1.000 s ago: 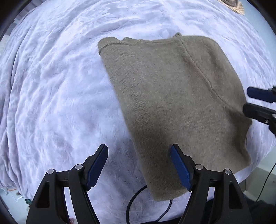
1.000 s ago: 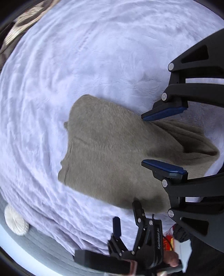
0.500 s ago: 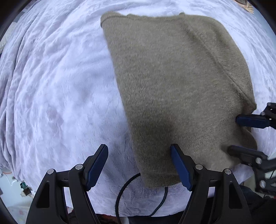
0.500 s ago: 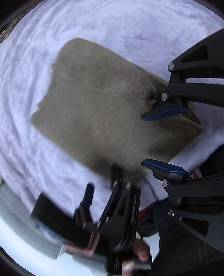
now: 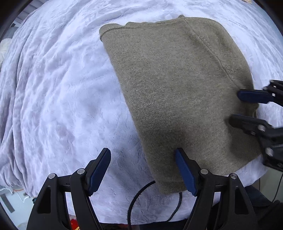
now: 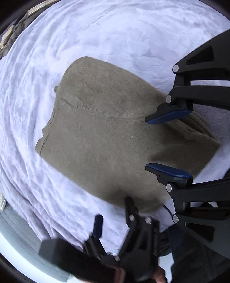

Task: Fold small clothes

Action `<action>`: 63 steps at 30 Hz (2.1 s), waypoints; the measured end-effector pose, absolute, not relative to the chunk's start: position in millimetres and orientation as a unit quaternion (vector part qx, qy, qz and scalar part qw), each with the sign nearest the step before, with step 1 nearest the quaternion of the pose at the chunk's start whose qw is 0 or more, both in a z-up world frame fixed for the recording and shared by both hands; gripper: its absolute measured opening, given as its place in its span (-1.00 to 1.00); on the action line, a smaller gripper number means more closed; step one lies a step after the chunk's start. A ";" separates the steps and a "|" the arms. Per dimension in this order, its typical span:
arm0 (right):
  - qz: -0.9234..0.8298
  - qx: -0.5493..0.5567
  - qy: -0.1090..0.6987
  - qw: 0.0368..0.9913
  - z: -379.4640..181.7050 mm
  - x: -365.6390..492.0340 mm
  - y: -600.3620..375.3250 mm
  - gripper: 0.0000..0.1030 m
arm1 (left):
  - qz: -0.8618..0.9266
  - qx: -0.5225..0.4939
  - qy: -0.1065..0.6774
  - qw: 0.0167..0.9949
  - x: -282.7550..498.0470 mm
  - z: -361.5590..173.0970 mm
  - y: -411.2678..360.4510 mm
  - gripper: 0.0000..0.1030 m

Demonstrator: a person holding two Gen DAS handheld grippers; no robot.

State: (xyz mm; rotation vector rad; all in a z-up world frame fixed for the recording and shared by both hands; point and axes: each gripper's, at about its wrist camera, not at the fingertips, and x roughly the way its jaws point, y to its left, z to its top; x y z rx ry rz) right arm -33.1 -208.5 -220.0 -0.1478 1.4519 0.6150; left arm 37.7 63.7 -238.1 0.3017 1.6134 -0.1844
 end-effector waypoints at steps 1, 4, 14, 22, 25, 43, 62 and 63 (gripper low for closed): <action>0.270 -0.067 0.659 0.699 -226.2 -30.7 -205.3 -0.03 | -0.087 0.144 0.711 0.683 36.3 -234.8 62.8 0.47; 0.254 -0.081 0.657 0.705 -219.2 -26.7 -193.7 -0.03 | -0.096 0.162 0.687 0.701 40.5 -222.9 64.8 0.47; 0.166 -0.065 0.611 0.772 -142.1 -45.3 -200.9 0.14 | -0.133 0.145 0.615 0.763 66.8 -159.6 75.3 0.48; 0.115 -0.070 0.608 0.783 -114.8 -49.1 -198.2 0.14 | -0.156 0.159 0.581 0.783 65.9 -133.2 69.0 0.95; 0.107 -0.076 0.609 0.782 -110.7 -54.4 -197.0 0.14 | -0.164 0.164 0.575 0.785 62.3 -127.5 68.1 0.95; 0.089 -0.098 0.620 0.774 -106.6 -69.8 -181.3 0.14 | -0.150 0.154 0.585 0.782 60.3 -122.4 88.4 0.95; 0.081 -0.100 0.618 0.776 -102.1 -67.2 -182.5 0.14 | -0.167 0.160 0.578 0.782 60.6 -116.6 80.6 0.95; 0.081 -0.099 0.618 0.775 -101.7 -66.5 -183.0 0.14 | -0.167 0.160 0.578 0.783 60.5 -116.7 80.6 0.95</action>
